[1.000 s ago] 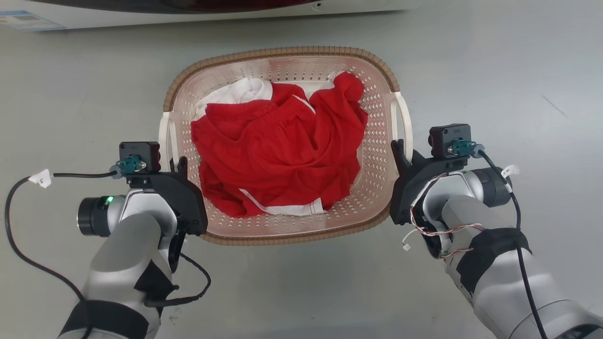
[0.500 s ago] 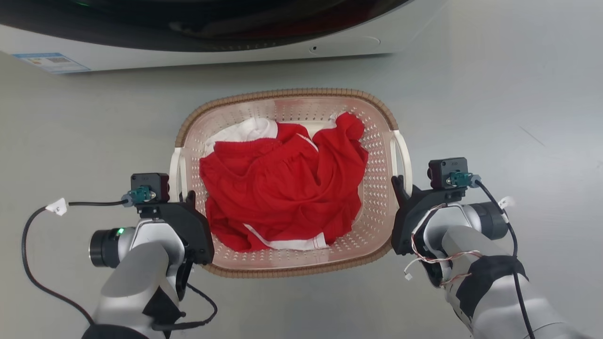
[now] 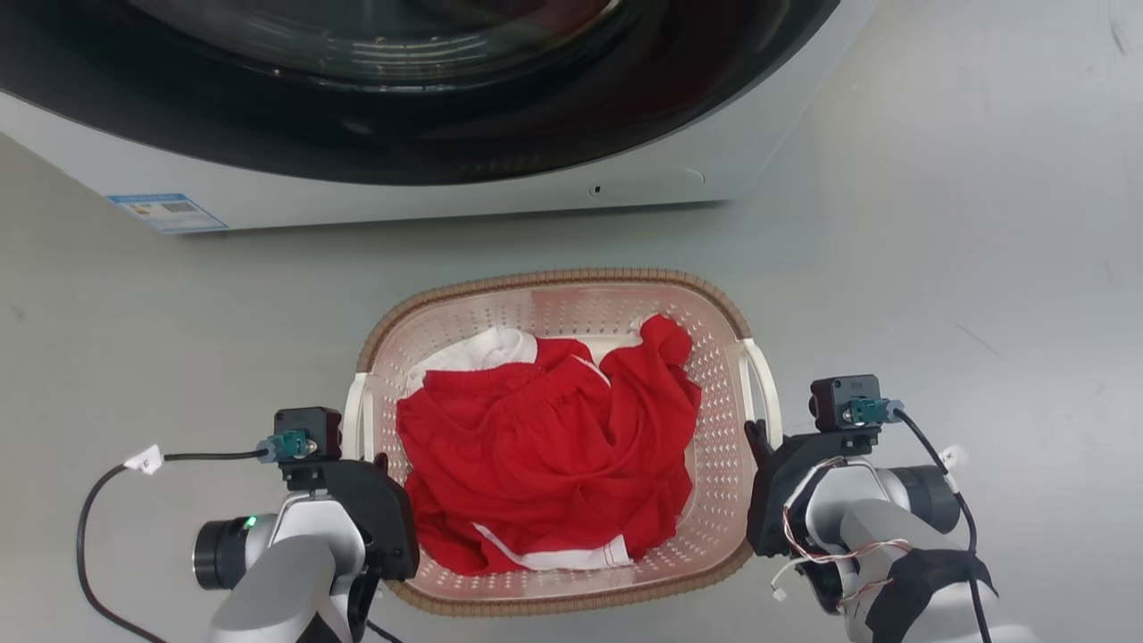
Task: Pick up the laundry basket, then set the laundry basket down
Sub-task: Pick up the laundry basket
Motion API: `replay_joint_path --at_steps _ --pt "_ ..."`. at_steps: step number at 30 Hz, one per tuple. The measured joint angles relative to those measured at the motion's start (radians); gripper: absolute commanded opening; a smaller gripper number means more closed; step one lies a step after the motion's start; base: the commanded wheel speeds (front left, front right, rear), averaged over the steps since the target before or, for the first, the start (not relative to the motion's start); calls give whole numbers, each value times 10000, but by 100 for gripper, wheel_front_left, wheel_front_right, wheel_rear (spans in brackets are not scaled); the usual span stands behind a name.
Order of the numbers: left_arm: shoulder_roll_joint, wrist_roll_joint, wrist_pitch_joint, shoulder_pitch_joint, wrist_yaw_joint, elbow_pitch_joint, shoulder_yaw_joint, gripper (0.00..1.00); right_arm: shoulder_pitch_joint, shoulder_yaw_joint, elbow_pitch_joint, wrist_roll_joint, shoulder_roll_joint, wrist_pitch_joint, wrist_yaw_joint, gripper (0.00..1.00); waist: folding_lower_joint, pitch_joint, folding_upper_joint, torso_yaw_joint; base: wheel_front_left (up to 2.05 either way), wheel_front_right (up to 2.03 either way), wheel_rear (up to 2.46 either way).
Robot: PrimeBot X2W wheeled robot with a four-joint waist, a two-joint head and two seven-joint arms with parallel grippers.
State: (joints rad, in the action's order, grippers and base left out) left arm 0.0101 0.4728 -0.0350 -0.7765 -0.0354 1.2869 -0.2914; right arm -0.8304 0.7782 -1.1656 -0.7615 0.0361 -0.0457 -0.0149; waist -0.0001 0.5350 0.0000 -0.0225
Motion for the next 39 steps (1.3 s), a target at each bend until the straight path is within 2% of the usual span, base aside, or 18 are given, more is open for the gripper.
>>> replay_joint_path --at_steps 14,28,39 --pt "-105 107 763 1347 2 19 -192 0 1260 328 -362 -495 -81 846 238 0 -1 -1824 -1 17 0 0 0" --pt "-102 755 1377 2745 2 10 -723 0 2499 702 -307 -857 -102 1513 236 0 -1 -3474 0 -39 0 0 0" --pt "-69 1216 1741 3092 180 -330 -1116 0 2727 757 -374 -1112 -98 1779 226 0 0 -4165 0 -110 0 0 0"
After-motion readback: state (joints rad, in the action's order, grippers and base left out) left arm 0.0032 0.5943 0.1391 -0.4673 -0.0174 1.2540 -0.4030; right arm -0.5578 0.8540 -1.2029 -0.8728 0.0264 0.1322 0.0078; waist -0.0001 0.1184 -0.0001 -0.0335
